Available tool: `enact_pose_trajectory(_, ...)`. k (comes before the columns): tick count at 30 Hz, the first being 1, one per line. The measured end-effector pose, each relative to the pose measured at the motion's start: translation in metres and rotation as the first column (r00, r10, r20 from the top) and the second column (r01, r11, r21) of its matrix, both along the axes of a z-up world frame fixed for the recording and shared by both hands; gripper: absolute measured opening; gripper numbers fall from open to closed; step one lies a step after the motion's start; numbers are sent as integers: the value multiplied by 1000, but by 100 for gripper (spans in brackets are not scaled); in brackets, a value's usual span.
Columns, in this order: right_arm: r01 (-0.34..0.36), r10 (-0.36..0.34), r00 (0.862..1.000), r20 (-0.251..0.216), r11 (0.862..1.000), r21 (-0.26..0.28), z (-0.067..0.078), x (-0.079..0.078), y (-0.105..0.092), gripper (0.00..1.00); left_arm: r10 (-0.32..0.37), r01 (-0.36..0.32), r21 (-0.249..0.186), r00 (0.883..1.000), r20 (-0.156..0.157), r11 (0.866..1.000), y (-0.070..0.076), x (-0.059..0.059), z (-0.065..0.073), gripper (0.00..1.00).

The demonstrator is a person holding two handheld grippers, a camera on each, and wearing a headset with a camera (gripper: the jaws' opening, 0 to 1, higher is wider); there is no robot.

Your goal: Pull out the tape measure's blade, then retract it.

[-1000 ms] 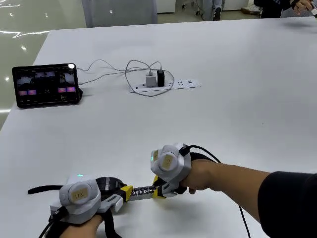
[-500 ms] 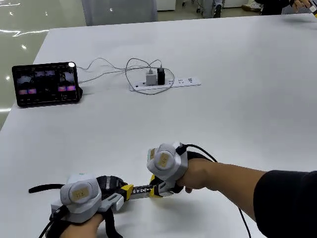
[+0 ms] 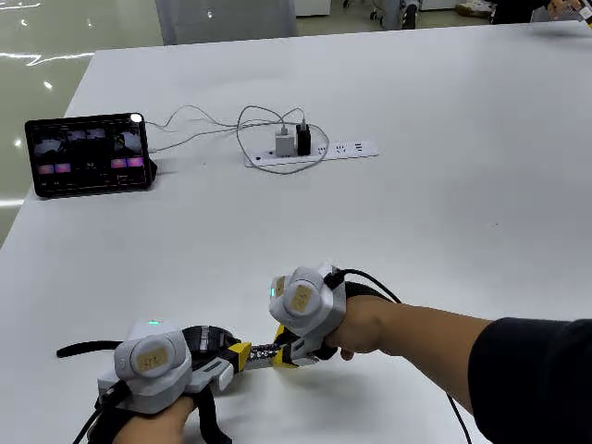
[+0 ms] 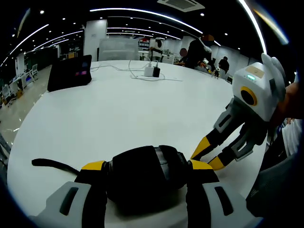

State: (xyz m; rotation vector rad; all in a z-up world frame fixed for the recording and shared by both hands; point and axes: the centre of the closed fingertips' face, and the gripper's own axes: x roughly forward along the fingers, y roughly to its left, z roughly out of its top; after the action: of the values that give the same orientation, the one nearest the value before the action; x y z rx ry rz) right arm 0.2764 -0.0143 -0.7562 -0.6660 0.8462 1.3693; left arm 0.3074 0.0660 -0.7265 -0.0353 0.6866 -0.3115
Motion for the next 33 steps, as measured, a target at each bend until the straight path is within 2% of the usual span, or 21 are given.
enact_pose_trajectory(17, 10, -10, 1000, -5, 1000, 27, -1, 0, 8, 10, 4, -4, -3, 1000, -5, 1000, 0, 0, 0, 63)
enact_pose_trajectory(33, 5, -5, 1000, -8, 999, 32, 1, 0, 15, 10, 6, -6, -8, 1000, -8, 1000, 0, 0, -1, 63)
